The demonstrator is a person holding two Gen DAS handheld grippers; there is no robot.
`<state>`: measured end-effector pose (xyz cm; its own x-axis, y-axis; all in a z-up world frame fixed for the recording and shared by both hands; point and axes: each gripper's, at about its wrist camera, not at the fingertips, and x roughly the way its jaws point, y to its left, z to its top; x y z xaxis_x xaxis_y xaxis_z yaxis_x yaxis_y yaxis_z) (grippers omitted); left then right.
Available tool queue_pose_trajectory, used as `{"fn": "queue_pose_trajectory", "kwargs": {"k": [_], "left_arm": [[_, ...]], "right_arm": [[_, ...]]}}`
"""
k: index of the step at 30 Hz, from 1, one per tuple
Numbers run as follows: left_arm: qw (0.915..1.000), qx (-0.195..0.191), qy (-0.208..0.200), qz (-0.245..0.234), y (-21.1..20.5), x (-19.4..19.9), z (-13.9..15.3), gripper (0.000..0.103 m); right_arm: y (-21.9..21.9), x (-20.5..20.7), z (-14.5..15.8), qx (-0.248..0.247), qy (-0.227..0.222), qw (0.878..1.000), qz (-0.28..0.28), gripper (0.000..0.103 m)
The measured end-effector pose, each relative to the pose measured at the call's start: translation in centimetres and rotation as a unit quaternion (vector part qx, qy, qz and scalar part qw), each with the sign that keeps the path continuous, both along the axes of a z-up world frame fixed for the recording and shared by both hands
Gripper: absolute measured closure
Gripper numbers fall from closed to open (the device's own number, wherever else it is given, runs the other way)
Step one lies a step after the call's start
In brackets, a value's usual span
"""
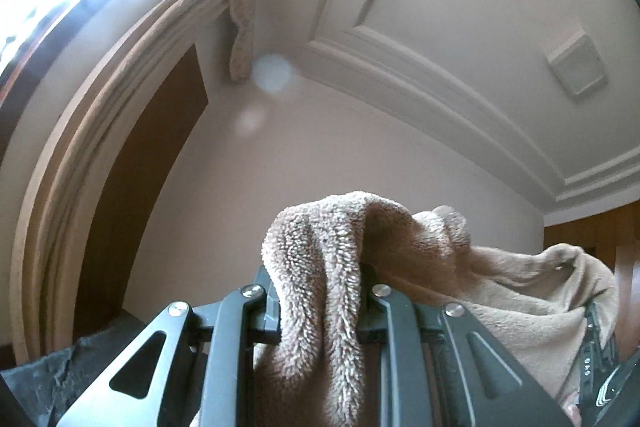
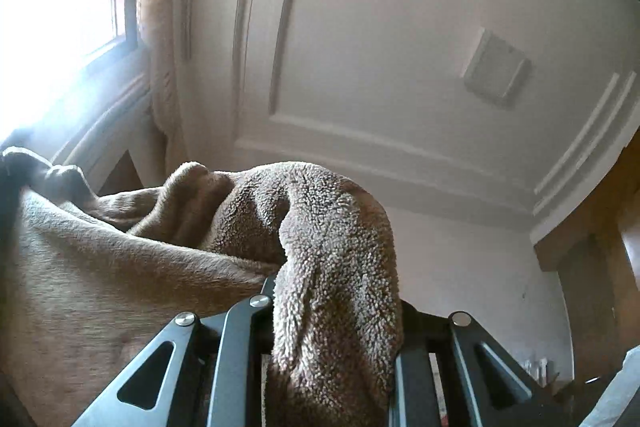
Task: Fold clothes
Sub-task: 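Raise the sweater high with both grippers to hang it open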
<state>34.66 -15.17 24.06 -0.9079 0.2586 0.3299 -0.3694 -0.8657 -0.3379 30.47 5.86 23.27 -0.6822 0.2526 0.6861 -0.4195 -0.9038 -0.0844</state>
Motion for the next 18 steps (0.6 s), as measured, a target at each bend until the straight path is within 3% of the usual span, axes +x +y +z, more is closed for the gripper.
{"fn": "queue_pose_trajectory", "kwargs": {"k": [5,13,18], "left_arm": [[0.9996,-0.007,0.008,0.026,0.7,1.2,-0.3,0.08],[0.9997,0.006,-0.003,0.023,0.7,2.5,0.9,0.08],[0.9986,0.015,0.042,0.03,1.4,6.3,2.1,0.08]], "right_arm": [[-0.9,1.2,-0.5,0.019,0.006,1.0,-0.008,0.083],[0.1,0.5,-0.6,0.011,-0.027,0.999,0.018,0.083],[0.5,1.3,0.4,0.015,-0.013,0.999,0.025,0.083]]}}
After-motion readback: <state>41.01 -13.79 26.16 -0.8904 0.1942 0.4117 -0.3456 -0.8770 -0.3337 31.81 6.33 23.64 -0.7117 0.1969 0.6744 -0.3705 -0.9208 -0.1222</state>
